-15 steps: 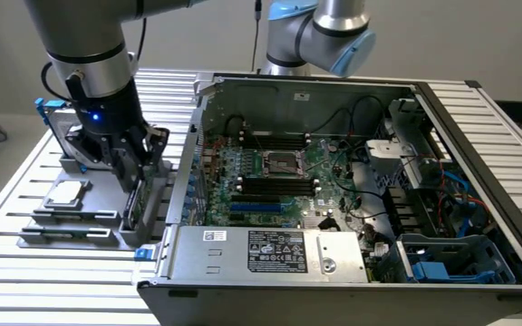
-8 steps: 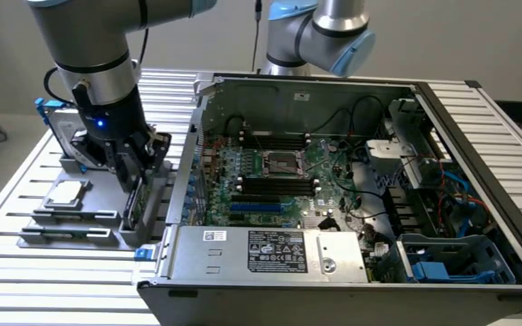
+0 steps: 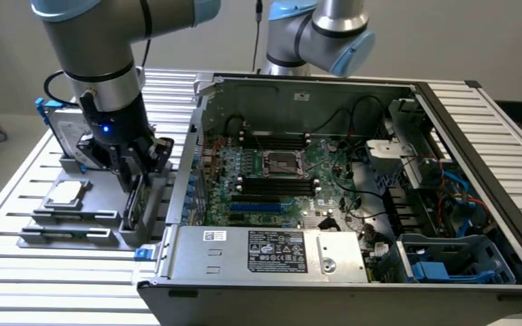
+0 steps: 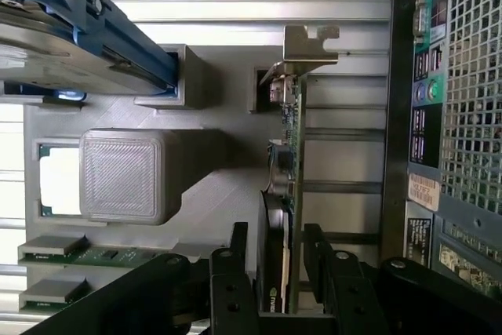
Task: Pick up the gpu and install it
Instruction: 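Pick up the gpu and move the gpu toward the slot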
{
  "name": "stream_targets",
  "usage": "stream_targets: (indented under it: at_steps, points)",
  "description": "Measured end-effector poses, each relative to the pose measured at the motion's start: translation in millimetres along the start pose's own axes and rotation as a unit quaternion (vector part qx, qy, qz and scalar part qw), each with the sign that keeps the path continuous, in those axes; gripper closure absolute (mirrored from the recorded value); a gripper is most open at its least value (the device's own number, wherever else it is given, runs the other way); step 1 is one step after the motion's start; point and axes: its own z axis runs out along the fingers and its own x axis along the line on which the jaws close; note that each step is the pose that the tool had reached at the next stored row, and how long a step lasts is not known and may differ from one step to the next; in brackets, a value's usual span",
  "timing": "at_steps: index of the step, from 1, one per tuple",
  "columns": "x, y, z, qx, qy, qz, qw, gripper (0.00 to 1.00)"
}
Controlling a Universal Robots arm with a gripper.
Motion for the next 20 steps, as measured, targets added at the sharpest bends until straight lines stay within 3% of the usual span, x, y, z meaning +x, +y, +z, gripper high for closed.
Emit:
stream_targets:
  at_steps: [6, 7, 12, 14, 20]
  points:
    - [-0.1, -0.1, 3.1, 0.0000, 0.0001, 0.001, 1.0000, 0.60]
    - [-0.1, -0.1, 3.1, 0.0000, 0.0000, 0.001, 1.0000, 0.67]
    - [-0.1, -0.1, 3.2, -0.0001, 0.0000, 0.001, 1.0000, 0.67]
    - [-0.1, -0.1, 3.1, -0.0001, 0.0001, 0.001, 1.0000, 0.74]
    - [-0.1, -0.1, 3.1, -0.0001, 0.0000, 0.001, 1.0000, 0.74]
